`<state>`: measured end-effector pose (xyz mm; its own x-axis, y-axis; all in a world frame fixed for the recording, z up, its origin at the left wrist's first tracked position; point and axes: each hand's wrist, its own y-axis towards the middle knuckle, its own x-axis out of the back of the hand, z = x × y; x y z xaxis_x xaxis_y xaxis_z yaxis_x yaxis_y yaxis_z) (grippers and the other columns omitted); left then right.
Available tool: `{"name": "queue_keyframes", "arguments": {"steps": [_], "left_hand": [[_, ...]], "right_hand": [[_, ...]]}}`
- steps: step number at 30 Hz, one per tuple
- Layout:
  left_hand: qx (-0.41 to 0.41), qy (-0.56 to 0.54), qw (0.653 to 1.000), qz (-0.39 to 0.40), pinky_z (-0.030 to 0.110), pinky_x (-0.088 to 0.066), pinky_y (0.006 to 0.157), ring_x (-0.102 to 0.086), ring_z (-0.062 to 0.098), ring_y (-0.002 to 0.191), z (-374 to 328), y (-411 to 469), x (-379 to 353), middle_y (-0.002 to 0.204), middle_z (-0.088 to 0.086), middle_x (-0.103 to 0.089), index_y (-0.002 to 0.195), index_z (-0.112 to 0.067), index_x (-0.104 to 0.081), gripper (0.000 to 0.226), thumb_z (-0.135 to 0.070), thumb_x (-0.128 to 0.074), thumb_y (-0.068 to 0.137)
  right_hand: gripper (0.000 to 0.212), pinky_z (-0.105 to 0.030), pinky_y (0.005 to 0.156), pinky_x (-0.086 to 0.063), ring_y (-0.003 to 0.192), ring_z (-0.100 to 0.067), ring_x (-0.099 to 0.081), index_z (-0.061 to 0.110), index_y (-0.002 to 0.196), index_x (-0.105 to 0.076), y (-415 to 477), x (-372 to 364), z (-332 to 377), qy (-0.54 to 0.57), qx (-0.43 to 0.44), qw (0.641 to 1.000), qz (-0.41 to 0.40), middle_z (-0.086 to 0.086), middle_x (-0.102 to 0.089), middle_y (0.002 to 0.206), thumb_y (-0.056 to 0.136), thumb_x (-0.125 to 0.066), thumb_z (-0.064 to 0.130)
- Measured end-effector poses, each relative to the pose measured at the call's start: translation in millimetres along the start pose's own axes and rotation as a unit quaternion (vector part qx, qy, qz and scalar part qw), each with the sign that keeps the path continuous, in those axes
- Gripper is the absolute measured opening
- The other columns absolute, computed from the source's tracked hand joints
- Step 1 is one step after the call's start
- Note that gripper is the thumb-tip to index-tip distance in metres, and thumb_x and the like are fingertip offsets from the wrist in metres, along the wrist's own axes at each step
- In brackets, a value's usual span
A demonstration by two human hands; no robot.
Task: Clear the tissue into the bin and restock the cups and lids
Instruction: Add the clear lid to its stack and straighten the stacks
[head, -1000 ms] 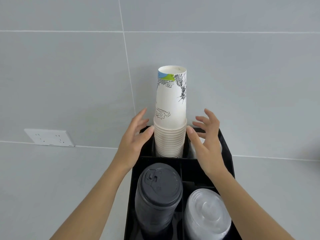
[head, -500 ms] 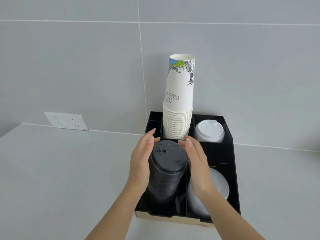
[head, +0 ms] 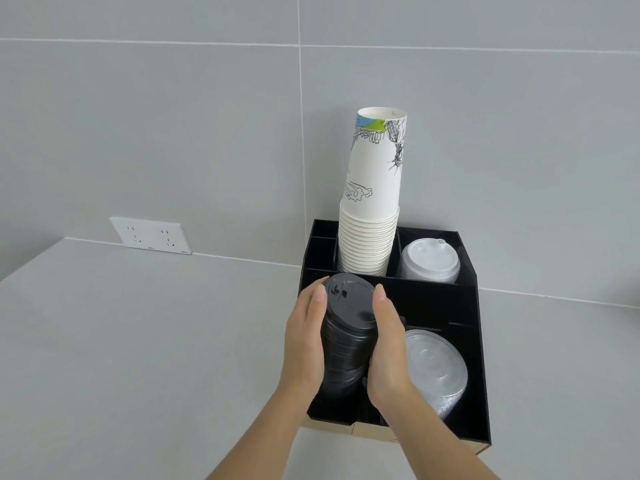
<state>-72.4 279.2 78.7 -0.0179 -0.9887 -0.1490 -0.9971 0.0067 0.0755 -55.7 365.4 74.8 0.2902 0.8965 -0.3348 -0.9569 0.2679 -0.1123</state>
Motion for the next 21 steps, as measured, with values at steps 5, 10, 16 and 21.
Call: {"name": "queue_keyframes", "arguments": {"steps": [5, 10, 16, 21], "left_hand": [[-0.003, -0.005, 0.999, -0.051, 0.017, -0.052, 0.075, -0.063, 0.017, 0.099, 2, 0, -4, 0.106, 0.003, -0.067, 0.11, -0.016, -0.06, 0.06, -0.059, -0.054, 0.068], [0.004, -0.021, 0.997, -0.068, 0.016, -0.052, 0.068, -0.063, 0.02, 0.096, 6, 2, -5, 0.102, 0.006, -0.067, 0.105, -0.014, -0.061, 0.041, -0.04, -0.053, 0.074], [0.003, -0.033, 0.997, -0.076, 0.012, -0.051, 0.066, -0.061, 0.02, 0.099, 6, 0, 1, 0.108, 0.007, -0.064, 0.111, -0.013, -0.057, 0.036, -0.031, -0.054, 0.08], [0.031, -0.069, 0.995, -0.07, 0.024, -0.051, 0.072, -0.063, 0.024, 0.098, 10, -2, 6, 0.104, 0.01, -0.067, 0.105, -0.015, -0.061, 0.038, -0.035, -0.05, 0.074]], "right_hand": [[0.037, -0.036, 0.091, -0.051, 0.097, -0.011, -0.067, 0.025, 0.103, -0.067, 2, 0, -2, -0.016, 0.029, 0.999, -0.003, 0.005, -0.072, 0.099, 0.081, -0.051, 0.05], [0.035, -0.022, 0.079, -0.051, 0.093, -0.003, -0.066, 0.028, 0.104, -0.063, 3, -1, -6, -0.019, 0.036, 0.999, -0.002, 0.014, -0.071, 0.094, 0.078, -0.051, 0.049], [0.028, -0.028, 0.087, -0.053, 0.096, -0.012, -0.067, 0.017, 0.108, -0.062, 1, -5, -5, -0.011, 0.042, 0.999, -0.005, 0.0, -0.07, 0.102, 0.089, -0.053, 0.034], [0.023, -0.032, 0.091, -0.052, 0.098, -0.012, -0.065, 0.019, 0.106, -0.062, -1, -8, -7, -0.035, 0.057, 0.998, -0.007, 0.0, -0.069, 0.104, 0.09, -0.054, 0.033]]}}
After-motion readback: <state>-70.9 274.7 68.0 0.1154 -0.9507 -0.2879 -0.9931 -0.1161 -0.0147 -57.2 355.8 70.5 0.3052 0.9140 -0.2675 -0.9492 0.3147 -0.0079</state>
